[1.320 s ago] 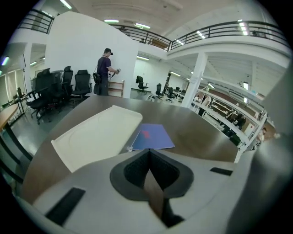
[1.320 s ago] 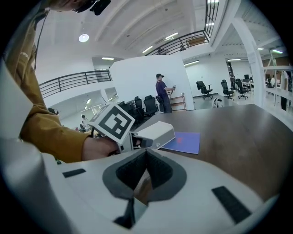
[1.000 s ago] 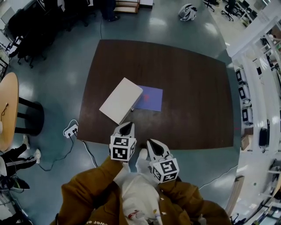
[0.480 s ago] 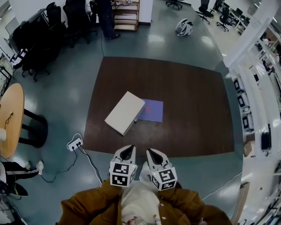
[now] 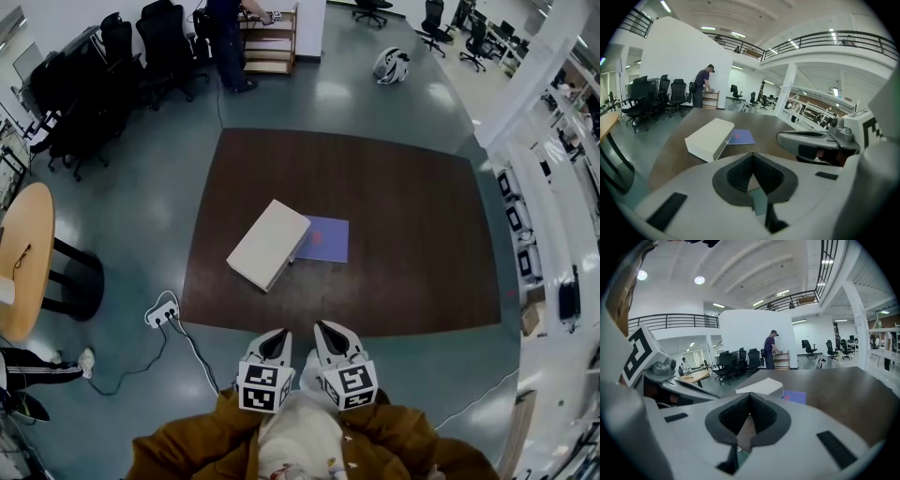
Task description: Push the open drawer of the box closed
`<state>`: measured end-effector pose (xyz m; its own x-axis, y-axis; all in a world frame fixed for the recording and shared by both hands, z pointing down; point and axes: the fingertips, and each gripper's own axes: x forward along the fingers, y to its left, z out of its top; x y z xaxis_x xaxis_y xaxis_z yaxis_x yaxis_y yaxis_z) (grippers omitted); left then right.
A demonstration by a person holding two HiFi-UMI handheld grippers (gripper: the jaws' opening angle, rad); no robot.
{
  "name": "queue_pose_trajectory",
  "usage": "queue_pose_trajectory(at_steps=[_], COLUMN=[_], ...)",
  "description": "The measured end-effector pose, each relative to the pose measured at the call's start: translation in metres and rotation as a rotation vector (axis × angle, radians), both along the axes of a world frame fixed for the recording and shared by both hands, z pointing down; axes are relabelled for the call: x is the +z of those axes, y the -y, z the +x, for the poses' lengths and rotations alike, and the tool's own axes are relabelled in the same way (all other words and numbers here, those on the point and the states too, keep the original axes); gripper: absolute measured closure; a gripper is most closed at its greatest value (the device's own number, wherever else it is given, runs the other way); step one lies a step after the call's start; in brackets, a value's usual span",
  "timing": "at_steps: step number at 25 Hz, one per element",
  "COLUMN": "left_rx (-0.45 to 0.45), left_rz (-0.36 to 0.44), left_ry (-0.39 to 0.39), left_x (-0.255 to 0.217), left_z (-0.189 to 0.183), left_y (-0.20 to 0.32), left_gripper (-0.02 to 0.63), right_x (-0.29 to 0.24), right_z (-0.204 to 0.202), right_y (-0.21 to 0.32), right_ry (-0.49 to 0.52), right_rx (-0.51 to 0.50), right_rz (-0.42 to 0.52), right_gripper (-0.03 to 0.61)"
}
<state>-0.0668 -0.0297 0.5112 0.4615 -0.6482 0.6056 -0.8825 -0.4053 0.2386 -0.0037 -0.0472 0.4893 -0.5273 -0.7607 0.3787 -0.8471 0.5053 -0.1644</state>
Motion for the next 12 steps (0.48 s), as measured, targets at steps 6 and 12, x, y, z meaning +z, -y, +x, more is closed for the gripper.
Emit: queue_pose_trajectory(at_steps=[6,12], left_rx=[0.027,0.026], left_rz=[0.006,-0.002], left_ry=[0.0,-0.01], left_x=[-0.006,-0.004], left_z=[0.006,0.005], left_y=[-0.006,-0.014], left_gripper=[0.607,0.607], right_x=[-0.003,0.001], right_z=[-0.003,-0.001], right_y=[-0.005,-0.015], right_ry=[0.007,0.013], right_rx=[0.0,0.008], right_rz=[-0.007,-0.019], right_gripper=[0.574,0.573])
